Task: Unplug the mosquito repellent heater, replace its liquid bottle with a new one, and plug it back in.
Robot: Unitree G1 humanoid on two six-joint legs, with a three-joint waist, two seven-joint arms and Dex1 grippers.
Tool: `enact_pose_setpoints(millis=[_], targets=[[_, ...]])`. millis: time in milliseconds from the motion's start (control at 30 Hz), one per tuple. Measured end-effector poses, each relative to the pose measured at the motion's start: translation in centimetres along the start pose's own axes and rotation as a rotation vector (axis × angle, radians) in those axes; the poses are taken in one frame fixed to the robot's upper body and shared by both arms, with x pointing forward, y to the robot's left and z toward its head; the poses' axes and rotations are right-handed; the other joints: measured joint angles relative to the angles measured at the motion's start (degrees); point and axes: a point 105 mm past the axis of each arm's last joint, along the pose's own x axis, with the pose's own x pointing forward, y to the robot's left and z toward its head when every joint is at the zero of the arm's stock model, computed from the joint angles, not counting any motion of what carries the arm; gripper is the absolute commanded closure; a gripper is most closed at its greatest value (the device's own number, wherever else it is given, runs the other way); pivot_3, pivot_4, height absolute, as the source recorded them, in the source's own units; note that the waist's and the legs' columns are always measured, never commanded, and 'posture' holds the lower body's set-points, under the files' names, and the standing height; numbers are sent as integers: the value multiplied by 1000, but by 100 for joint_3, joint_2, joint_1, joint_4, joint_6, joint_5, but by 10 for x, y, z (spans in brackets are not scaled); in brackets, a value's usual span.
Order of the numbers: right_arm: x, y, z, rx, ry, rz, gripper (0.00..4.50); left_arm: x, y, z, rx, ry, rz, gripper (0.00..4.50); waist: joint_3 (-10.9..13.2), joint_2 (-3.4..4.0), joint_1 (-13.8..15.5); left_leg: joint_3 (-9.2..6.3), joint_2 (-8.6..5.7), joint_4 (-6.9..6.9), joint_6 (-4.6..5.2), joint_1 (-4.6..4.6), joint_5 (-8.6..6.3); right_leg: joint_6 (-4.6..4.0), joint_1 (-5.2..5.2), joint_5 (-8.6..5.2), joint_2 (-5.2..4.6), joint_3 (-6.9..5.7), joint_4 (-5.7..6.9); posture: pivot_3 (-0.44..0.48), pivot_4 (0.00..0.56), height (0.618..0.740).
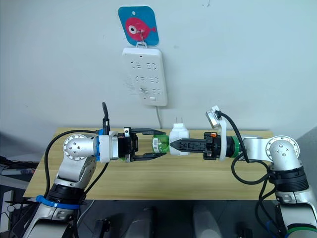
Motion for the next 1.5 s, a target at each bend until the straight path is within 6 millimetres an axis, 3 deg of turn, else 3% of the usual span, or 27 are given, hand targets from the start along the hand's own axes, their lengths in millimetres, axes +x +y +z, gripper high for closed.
enact_pose_setpoints(millis=[133, 200, 367, 467, 567, 700, 933, 1133, 1267, 1500], targets=[[0, 1, -1, -1, 5, 2, 1463, -1, 0, 2, -74, 12, -15, 2261, 0, 0, -1, 0, 0, 0, 0, 0, 0, 0, 0, 0, 0, 0, 0, -86, 219, 736], [1, 0, -1, 0, 5, 1, 1463, -1, 0, 2, -269, 31, -25, 2261, 0, 0, -11, -6, 0, 0, 0, 0, 0, 1, 0, -1, 0, -2, 4, -84, 220, 736], [5, 3, -4, -1, 20, 28, 1463, -8, 4, 8, -987, 56, -124, 2261, 3, -3, -35, -25, 1, 3, 1, 3, 0, 23, -1, -16, 6, -18, 25, -77, 219, 736], [7, 7, -2, -15, 24, 47, 1463, -10, 7, 13, -1182, 51, -150, 2261, 3, -3, -27, -24, 2, 2, 1, 4, 0, 20, -1, -15, 7, -19, 27, -75, 219, 736], [8, 7, -2, -16, 22, 50, 1463, -11, 8, 12, -1244, 64, -141, 2261, 3, -2, -15, -23, 2, 2, 0, 4, 0, 8, -2, -10, 7, -19, 26, -73, 220, 736], [6, 5, 0, -18, 11, 37, 1463, -8, 9, 11, -1203, 61, -100, 2261, 3, -3, -7, -21, 3, 1, 0, 4, 1, 2, -4, -7, 6, -16, 26, -72, 221, 736], [3, 2, 0, -8, 15, 19, 1463, -16, 5, -1, -1078, 128, -22, 24, 3, -2, -5, -14, 3, 1, -1, 5, 1, -1, -5, -6, 5, -10, 27, -73, 223, 736], [3, 2, -1, -7, 16, 20, 1463, -34, -15, -11, -949, 233, -54, 0, 3, -2, -7, 4, 3, -5, 0, 3, 0, -3, -19, -5, 4, 7, 25, -76, 224, 736], [3, 2, 0, -7, 14, 21, 1463, -23, -9, -22, -551, 209, 24, 0, 6, -6, 63, 7, 2, -2, -1, -5, 1, -5, -24, -3, 1, 7, 23, -75, 226, 736], [3, 2, 0, -7, 14, 22, 1463, -11, -1, -6, -59, 76, -2, 0, 8, -10, 144, 15, -1, 2, 0, -13, 1, -4, -27, -2, -3, 12, 18, -75, 224, 736]])
